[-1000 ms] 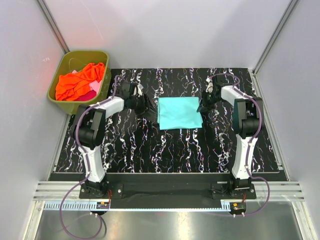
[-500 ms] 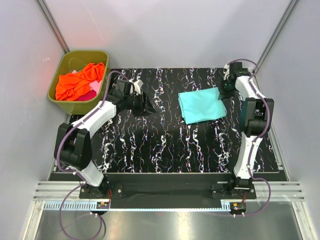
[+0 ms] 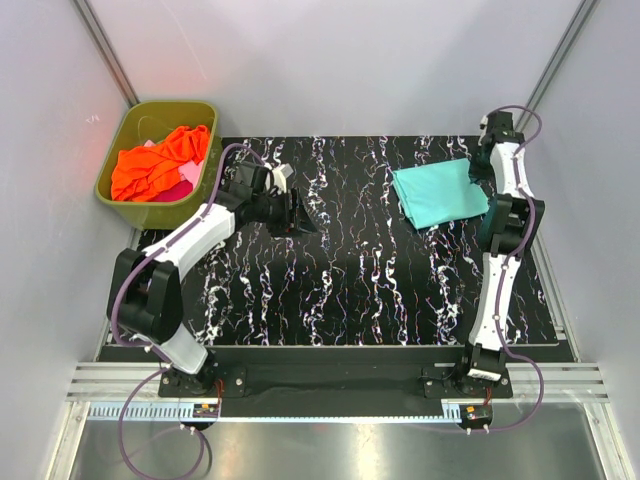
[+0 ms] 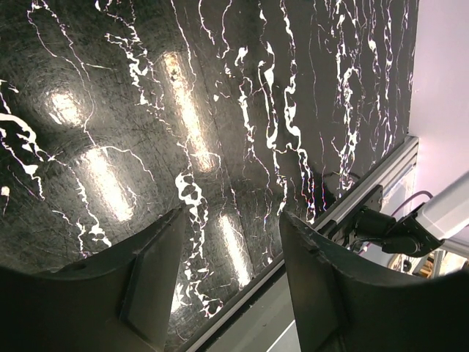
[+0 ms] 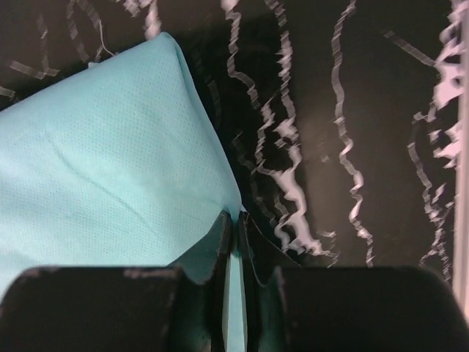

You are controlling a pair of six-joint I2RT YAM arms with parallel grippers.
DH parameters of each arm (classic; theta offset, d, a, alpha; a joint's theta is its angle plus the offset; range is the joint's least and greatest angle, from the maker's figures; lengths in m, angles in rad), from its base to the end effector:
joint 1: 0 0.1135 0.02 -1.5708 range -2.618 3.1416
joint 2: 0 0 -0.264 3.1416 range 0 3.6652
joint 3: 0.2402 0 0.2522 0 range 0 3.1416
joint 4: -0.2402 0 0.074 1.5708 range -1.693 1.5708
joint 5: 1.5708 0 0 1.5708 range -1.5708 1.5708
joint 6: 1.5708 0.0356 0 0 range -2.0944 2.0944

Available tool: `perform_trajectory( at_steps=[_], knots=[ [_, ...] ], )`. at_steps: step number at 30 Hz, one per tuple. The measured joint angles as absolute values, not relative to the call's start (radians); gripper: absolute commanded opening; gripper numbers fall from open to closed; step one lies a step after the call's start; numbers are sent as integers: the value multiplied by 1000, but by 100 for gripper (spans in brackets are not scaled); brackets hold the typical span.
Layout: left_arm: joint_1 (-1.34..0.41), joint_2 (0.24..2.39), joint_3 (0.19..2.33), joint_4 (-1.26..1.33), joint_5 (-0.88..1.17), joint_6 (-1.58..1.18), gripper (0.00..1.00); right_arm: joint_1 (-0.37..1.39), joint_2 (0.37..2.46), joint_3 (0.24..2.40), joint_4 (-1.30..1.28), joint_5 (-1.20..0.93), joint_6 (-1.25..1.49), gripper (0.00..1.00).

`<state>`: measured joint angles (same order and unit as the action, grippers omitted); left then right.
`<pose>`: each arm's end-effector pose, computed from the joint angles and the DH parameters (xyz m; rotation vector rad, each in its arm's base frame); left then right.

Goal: Fold and stack the t-shirts
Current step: Neatly place the folded tshirt to the corner

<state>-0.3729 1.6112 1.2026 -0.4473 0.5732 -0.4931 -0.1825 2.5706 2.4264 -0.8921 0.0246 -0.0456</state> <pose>0.3165 -0.1446 0.2565 0.1256 2.5327 -1.0693 0.5397 -0.1005 0.1861 0.1874 2.6043 -0.1133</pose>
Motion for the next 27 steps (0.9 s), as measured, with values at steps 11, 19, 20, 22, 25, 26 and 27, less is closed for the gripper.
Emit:
perform_trajectory(
  at_steps=[11,19,20,22,25,26,27],
  knots=[
    [-373,1608,1203,-451,572,-485,59,-225,2648,2604,-942,64,-26,57],
    [-373,1519,1203,-469,558,-472,59,-203,2439,2389,-930,60,48,62],
    [-373,1500,1202,-472,555,-468,60,-193,2401,2349,-925,61,52,62],
    [-373,1460,1198,-478,546,-458,60,-158,2312,2247,-896,63,56,63],
    [-373,1410,1173,-480,533,-439,60,-63,2220,2136,-862,67,56,63],
    [-373,1394,1160,-481,524,-434,60,-25,2205,2111,-850,68,56,63],
    [-373,1381,1146,-484,515,-427,60,11,2199,2091,-839,68,56,63]
  ],
)
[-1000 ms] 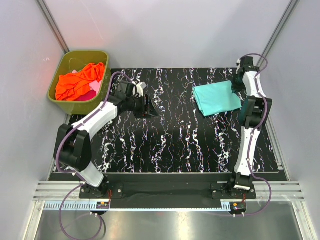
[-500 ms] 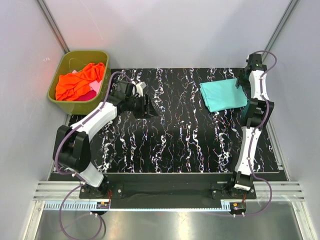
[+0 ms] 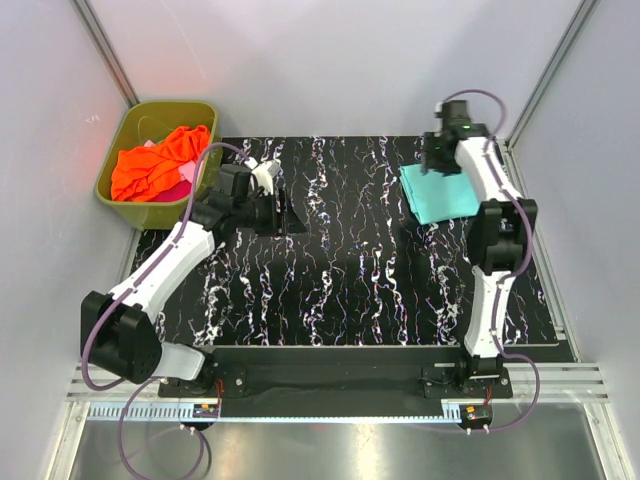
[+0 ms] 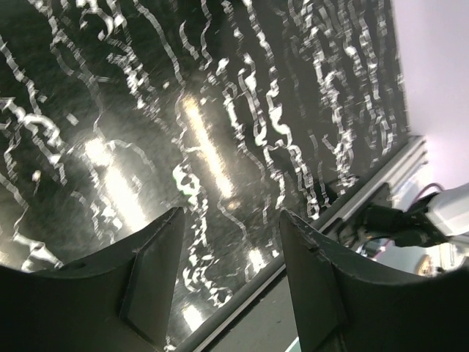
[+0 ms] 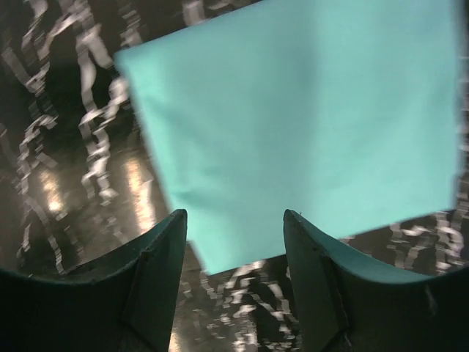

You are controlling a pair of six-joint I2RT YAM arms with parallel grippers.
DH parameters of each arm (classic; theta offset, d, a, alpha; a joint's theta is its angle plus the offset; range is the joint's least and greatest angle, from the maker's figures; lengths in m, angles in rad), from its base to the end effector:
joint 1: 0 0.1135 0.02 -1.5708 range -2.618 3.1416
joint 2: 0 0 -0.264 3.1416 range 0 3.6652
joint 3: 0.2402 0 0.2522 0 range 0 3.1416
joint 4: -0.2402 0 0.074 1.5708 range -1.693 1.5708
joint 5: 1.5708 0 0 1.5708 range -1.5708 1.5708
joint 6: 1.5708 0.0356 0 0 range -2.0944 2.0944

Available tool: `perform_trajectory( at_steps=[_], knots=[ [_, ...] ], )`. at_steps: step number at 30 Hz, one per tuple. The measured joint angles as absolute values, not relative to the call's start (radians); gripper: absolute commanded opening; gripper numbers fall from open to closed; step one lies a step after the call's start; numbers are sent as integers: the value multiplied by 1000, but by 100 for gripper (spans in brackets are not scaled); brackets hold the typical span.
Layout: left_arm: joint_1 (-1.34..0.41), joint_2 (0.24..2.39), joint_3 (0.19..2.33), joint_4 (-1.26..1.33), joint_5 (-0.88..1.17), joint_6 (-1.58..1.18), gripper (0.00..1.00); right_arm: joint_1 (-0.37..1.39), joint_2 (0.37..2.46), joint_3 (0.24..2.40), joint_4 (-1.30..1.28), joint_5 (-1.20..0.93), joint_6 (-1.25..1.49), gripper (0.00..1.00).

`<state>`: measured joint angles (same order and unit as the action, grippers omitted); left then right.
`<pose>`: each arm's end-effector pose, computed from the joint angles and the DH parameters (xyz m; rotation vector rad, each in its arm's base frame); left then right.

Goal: Fold and stack the t-shirts
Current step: Neatly place the folded tshirt to the corner

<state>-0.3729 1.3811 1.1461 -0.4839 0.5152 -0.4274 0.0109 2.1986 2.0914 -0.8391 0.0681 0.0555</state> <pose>0.2743 -0.1261 0.3049 0.2181 2.3708 -0.9914 0.4891 0.0029 0.2718 0.0837 2.5135 -0.0587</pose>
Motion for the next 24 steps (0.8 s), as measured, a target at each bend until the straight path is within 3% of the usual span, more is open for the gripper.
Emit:
perform_trajectory(
  at_steps=[7,17,24],
  knots=[
    [-373,1358,1104,-502,504,-412,59,184,2227,2016,-825,99,34,62],
    [-373,1348,1103,-508,505,-410,59,193,2304,1916,-764,220,-32,57],
    [-373,1348,1103,-508,513,-411,58,214,2313,1884,-710,301,-60,49]
  ],
)
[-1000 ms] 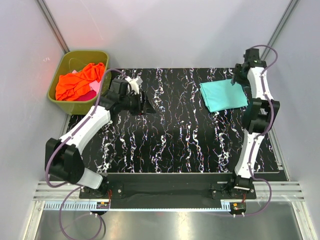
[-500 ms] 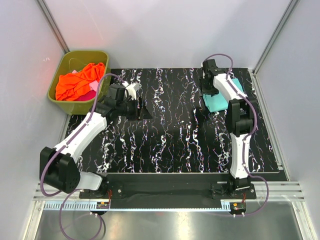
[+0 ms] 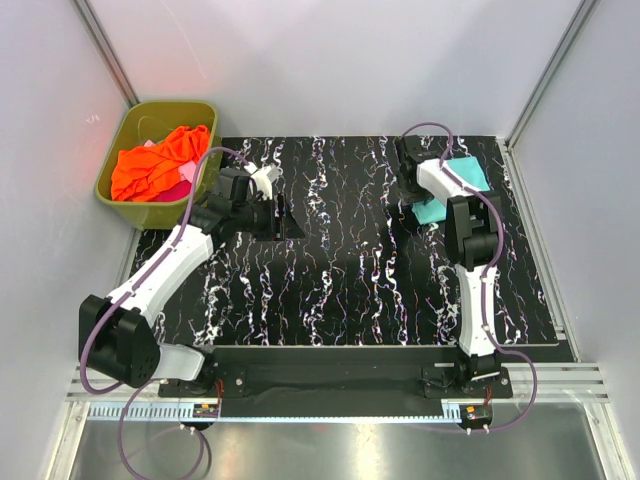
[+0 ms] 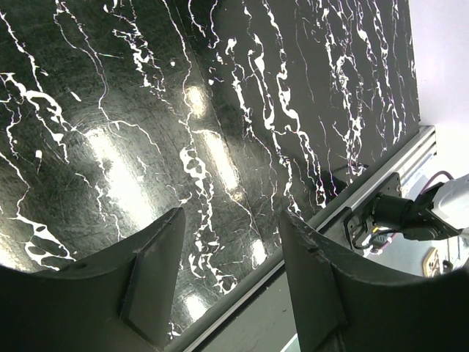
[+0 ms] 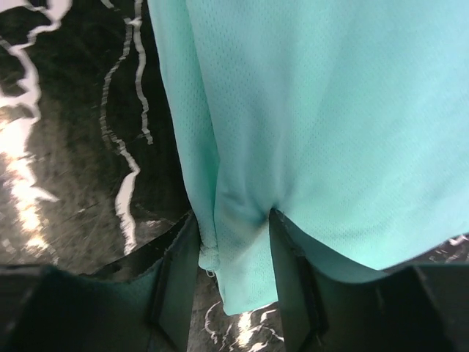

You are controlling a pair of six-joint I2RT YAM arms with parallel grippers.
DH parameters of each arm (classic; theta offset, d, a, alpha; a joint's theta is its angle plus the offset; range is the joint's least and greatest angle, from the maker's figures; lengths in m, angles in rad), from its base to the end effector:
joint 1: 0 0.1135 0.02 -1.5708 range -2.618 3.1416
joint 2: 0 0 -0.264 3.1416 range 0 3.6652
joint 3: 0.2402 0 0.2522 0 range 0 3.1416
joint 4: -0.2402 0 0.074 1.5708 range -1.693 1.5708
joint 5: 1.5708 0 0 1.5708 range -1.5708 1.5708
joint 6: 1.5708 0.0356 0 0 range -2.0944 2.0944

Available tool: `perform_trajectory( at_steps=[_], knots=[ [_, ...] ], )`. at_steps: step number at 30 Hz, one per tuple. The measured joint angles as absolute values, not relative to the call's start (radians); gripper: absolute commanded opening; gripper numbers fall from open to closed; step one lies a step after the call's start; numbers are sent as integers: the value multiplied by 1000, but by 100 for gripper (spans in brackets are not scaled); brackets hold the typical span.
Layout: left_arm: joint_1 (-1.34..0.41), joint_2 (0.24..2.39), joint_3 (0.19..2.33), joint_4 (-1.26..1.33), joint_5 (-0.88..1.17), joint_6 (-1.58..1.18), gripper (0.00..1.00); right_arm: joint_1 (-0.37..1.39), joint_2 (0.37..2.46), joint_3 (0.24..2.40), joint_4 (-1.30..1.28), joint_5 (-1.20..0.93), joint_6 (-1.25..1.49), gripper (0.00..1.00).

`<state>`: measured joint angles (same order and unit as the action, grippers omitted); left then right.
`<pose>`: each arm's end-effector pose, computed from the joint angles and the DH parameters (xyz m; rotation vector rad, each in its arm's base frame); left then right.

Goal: Fold and stack the t-shirts
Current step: Neatly place the folded tshirt to the corner

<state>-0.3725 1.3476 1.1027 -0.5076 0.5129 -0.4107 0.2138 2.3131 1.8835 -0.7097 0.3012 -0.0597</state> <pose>0.2641 -0.1220 0.2980 0.2266 2.4002 -0.9770 0.4824 0.0939 0.1625 -0.2758 2.6550 -0.3586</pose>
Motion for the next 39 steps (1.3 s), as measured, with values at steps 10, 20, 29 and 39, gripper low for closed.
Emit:
perform_trajectory(
  at_steps=[10,20,29,39],
  knots=[
    [-373,1348,1103,-507,527,-411,58,220,2408,1983,-691,553,-115,40],
    [-372,1348,1103,-507,527,-411,58,212,2620,2309,-680,653,-187,34],
    [-364,1361,1103,-507,527,-411,57,198,2623,2252,-533,670,-341,29],
    [-350,1365,1103,-507,537,-411,57,192,2466,1926,-277,626,-501,28]
  ],
)
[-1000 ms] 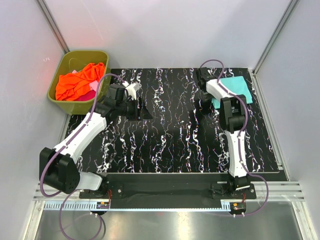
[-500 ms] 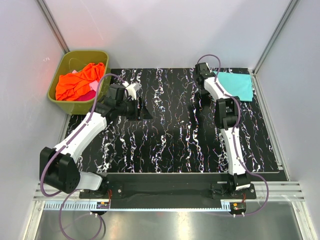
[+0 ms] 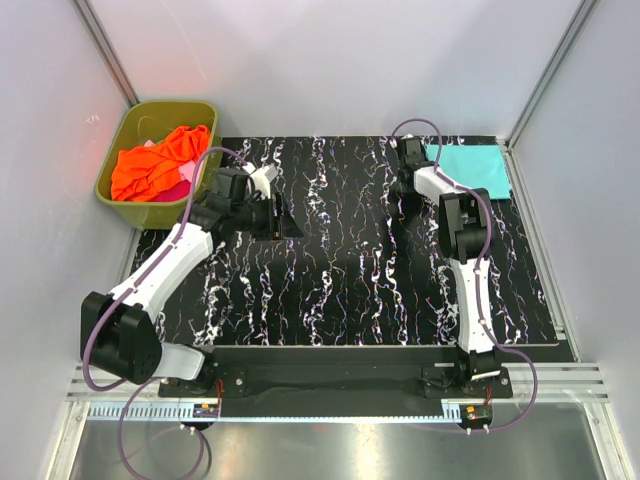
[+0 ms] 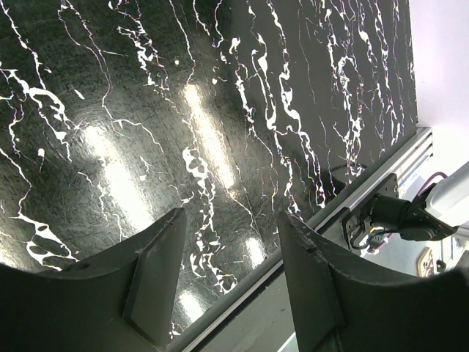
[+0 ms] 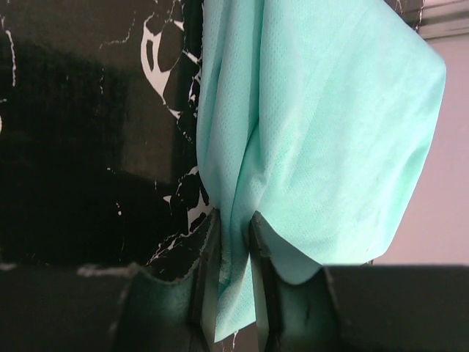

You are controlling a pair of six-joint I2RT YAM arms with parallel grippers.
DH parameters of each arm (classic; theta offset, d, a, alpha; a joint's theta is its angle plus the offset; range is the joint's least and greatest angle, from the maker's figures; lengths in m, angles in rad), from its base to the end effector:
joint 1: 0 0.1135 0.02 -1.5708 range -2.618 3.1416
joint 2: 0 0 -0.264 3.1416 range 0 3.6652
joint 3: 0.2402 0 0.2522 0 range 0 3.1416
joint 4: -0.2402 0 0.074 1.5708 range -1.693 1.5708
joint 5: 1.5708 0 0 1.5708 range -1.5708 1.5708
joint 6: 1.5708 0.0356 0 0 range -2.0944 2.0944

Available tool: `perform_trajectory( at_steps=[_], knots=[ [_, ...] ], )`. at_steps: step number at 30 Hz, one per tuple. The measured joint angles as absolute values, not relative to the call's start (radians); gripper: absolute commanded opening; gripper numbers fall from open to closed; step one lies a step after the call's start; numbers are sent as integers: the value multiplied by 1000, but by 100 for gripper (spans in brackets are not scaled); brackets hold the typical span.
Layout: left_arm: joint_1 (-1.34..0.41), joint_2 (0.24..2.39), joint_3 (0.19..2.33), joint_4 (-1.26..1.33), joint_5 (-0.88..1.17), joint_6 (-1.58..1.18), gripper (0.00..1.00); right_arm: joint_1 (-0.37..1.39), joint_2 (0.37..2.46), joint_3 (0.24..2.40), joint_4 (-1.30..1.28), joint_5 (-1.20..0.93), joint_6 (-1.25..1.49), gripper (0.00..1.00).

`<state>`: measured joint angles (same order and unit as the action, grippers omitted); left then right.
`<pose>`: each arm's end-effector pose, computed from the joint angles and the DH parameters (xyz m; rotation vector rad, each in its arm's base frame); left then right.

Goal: Fold and stack the t-shirts
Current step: Neatly place the folded tshirt to the corner

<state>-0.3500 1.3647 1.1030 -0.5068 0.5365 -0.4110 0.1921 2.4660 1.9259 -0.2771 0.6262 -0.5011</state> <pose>0.2693 -0.1177 0.2938 0.2070 2.4132 -0.9930 0.5314 0.0821 0.1291 -0.5143 2.3087 -0.8934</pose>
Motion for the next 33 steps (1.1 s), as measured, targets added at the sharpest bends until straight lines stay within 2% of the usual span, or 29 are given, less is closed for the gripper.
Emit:
perform_trajectory(
  at_steps=[21,25,29,33],
  knots=[
    [-339,1375,1103,-506,544,-411,57,144,2506,1982,-231,581,-557,27],
    [-337,1376,1103,-506,544,-411,57,143,2506,1982,-229,581,-560,33],
    [-336,1376,1103,-506,544,-411,57,145,2506,1982,-206,586,-570,51],
    [-334,1376,1103,-505,543,-411,57,156,2504,1982,-184,594,-566,59]
  ],
)
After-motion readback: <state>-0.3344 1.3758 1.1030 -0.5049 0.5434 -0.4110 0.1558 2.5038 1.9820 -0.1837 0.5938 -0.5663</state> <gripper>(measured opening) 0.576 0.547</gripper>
